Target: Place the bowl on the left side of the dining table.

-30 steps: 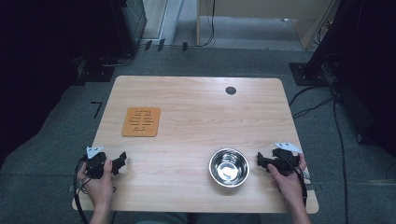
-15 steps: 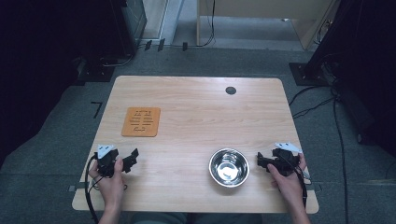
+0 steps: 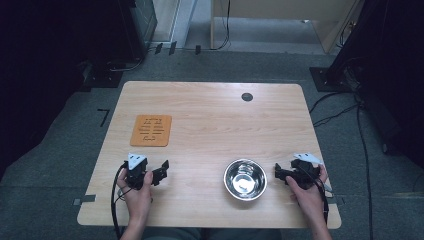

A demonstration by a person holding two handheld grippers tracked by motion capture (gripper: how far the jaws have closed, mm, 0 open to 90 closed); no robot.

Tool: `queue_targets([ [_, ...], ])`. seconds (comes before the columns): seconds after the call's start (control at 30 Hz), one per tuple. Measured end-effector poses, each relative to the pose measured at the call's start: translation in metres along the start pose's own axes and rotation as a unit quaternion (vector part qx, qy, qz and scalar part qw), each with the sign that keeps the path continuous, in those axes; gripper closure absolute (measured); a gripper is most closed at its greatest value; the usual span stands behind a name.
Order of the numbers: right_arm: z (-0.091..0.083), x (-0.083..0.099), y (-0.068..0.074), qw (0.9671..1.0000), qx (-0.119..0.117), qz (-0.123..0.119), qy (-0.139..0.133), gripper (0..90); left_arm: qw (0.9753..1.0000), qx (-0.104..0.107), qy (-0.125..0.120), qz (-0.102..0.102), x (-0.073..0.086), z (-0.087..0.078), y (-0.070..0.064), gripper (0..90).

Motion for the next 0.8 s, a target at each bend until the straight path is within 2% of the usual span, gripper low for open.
queue_targets([
  [0.37,0.0,0.0,0.0,1.0,0.0,0.0,0.0,0.0,0.9996,0.026,-0.001,0.007,-0.005,0.007,-0.025,14.7],
  [0.4,0.0,0.0,0.0,1.0,0.0,0.0,0.0,0.0,0.9994,0.033,-0.001,0.013,-0.006,0.008,-0.033,14.6],
  [0.5,0.0,0.0,0.0,1.0,0.0,0.0,0.0,0.0,0.9991,0.04,-0.003,0.016,-0.008,0.01,-0.041,14.6],
  [0.6,0.0,0.0,0.0,1.0,0.0,0.0,0.0,0.0,0.9982,0.054,-0.002,0.024,-0.009,0.012,-0.057,14.6],
  [0.8,0.0,0.0,0.0,1.0,0.001,0.001,0.0,0.1,0.9969,0.071,0.001,0.034,-0.01,0.016,-0.076,14.6],
])
Point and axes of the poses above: each handheld gripper's, and its own axes: z roughly forward along the jaws, x roughly out of its underside, y roughly to its left, the point moved 9 cm from there along z, roughly forward along the jaws, and after that the axes turned 15 degrees about z, right-handed, at the moved point
